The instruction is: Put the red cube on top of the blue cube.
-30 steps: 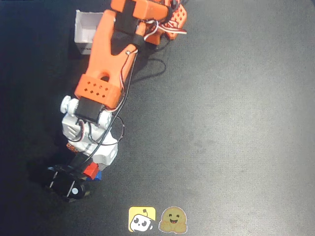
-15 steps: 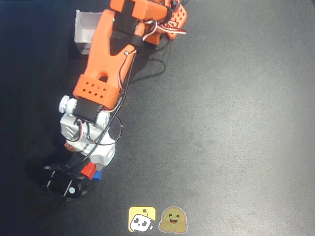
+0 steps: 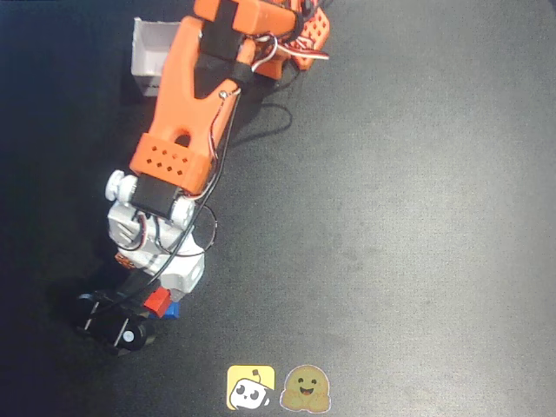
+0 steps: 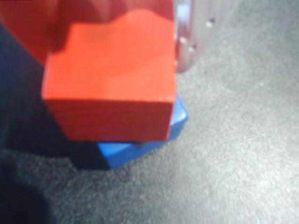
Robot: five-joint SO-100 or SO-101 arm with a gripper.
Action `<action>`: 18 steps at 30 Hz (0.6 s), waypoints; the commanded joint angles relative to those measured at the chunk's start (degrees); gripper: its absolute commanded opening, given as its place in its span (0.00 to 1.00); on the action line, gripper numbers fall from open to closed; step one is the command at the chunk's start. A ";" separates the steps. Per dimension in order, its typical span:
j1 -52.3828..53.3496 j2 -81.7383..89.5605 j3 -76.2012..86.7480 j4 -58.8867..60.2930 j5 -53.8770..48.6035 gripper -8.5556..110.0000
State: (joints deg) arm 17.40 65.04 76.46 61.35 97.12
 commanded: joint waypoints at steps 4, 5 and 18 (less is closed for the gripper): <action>-0.09 2.29 0.00 -1.32 0.35 0.17; -0.09 2.37 0.09 -1.32 0.53 0.17; -0.35 2.90 0.18 -1.76 0.53 0.27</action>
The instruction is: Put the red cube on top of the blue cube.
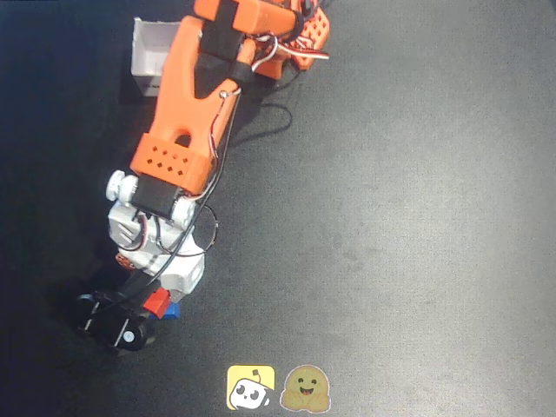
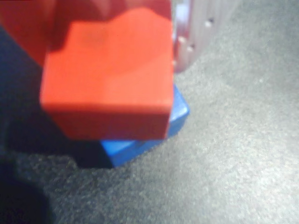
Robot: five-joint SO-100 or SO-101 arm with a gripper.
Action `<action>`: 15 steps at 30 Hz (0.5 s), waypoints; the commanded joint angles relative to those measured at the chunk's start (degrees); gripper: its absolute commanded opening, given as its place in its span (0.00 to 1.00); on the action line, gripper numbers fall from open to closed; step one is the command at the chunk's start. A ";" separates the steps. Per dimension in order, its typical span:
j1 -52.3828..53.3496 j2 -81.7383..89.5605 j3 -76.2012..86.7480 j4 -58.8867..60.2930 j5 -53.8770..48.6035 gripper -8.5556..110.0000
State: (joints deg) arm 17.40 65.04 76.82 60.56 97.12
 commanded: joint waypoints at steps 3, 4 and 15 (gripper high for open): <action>-0.35 2.99 -0.18 -0.97 0.53 0.27; -0.35 3.08 -0.18 -0.97 0.53 0.27; -0.70 5.89 -0.88 -0.97 0.53 0.27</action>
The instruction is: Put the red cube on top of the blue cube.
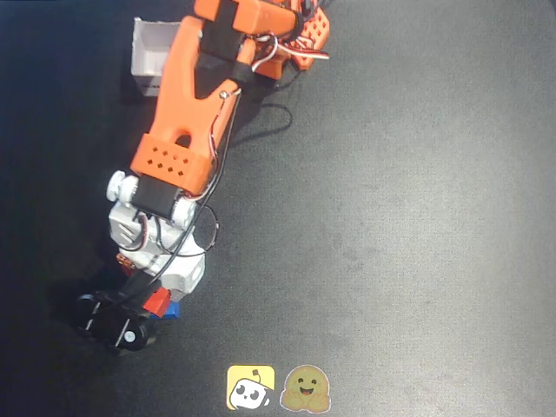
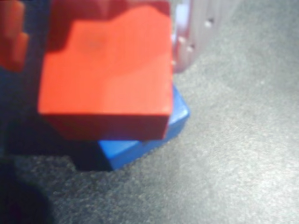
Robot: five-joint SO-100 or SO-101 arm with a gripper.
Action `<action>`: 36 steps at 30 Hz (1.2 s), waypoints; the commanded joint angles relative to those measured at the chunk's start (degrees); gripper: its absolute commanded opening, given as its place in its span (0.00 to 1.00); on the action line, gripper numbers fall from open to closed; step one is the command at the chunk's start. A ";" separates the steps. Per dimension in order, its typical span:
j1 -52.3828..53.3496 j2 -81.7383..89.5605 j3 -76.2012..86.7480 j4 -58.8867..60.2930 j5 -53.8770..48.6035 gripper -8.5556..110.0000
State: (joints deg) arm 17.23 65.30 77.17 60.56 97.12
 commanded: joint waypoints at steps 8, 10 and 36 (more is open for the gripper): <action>-0.53 11.60 1.49 -0.97 0.44 0.27; -0.53 13.80 2.64 -0.97 0.35 0.27; -6.50 67.24 52.91 -7.12 -11.87 0.07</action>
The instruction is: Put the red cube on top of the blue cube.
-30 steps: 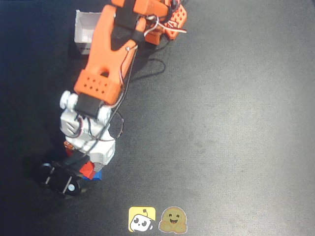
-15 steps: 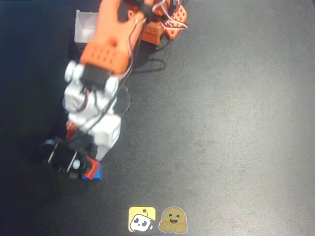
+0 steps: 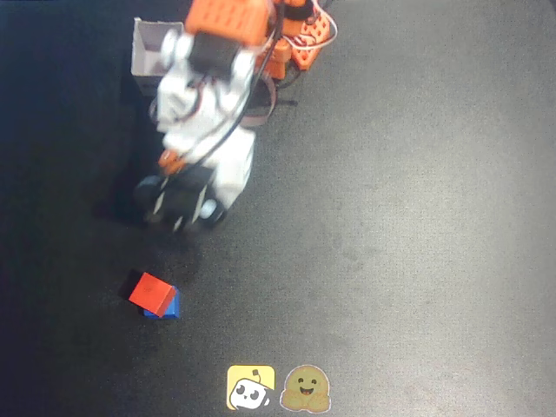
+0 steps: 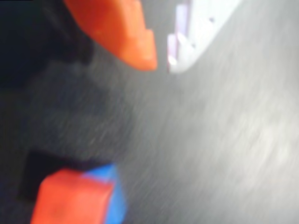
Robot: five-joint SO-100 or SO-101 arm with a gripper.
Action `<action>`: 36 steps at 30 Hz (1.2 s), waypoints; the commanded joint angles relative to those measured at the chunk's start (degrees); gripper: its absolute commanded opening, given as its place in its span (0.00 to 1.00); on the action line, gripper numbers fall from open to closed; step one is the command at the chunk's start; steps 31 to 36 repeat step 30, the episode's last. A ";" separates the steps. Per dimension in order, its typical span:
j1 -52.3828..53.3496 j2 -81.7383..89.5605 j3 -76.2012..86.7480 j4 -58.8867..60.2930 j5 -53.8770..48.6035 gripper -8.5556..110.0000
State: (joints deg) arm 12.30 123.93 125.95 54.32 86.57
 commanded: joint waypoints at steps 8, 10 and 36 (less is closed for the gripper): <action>-7.03 26.72 18.11 1.32 -3.52 0.07; -7.65 29.44 20.13 2.46 -4.39 0.07; -12.92 53.26 38.67 11.51 -7.73 0.07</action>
